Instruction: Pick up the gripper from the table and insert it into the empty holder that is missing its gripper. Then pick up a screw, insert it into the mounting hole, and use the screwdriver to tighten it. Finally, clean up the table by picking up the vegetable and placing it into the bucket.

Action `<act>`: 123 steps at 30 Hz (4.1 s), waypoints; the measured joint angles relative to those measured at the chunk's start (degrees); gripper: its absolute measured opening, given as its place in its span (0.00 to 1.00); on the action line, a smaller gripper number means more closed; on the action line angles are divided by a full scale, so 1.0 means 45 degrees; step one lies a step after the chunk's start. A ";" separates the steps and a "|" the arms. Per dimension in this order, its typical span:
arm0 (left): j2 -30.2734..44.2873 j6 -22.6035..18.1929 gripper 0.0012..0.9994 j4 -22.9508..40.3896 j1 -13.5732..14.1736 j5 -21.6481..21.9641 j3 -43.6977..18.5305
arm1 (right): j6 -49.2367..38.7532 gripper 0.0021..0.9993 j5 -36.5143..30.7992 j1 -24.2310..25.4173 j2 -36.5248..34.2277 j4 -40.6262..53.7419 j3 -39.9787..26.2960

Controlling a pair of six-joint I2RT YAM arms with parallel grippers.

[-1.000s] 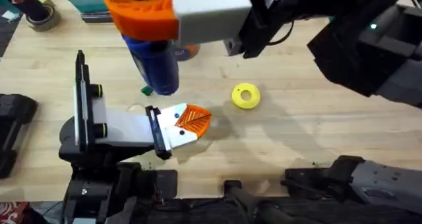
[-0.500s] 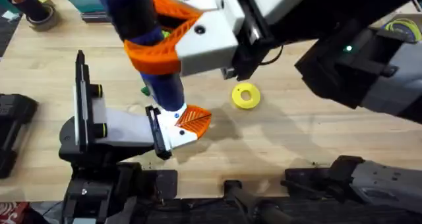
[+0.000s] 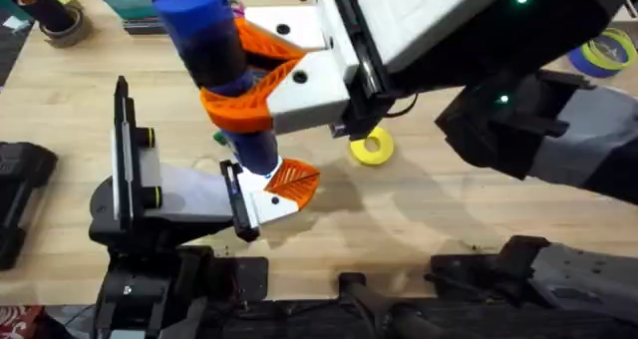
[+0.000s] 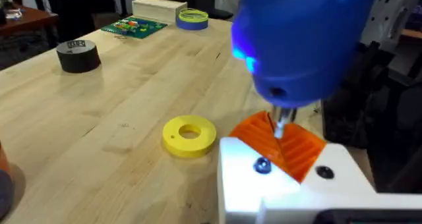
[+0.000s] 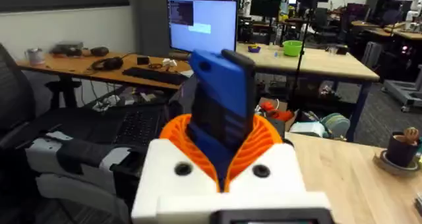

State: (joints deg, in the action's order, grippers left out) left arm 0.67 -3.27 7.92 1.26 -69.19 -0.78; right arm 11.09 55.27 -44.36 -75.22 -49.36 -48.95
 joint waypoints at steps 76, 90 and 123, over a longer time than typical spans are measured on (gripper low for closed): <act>0.0000 0.0000 0.00 0.0000 0.0000 0.0001 0.0000 | -0.0285 0.02 -0.0083 -0.0049 -0.0418 0.0010 0.0165; 0.0000 0.0000 0.00 0.0000 0.0000 0.0001 0.0000 | -0.0290 0.02 -0.0083 -0.0049 -0.0418 -0.0073 0.0165; 0.0000 0.0005 0.00 0.0000 0.0000 0.0006 0.0000 | -0.0288 0.02 -0.0180 -0.0058 -0.0724 -0.0201 0.0165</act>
State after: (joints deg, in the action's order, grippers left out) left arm 0.67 -3.25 7.92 1.26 -69.17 -0.78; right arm 9.79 54.46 -44.62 -78.48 -50.27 -48.21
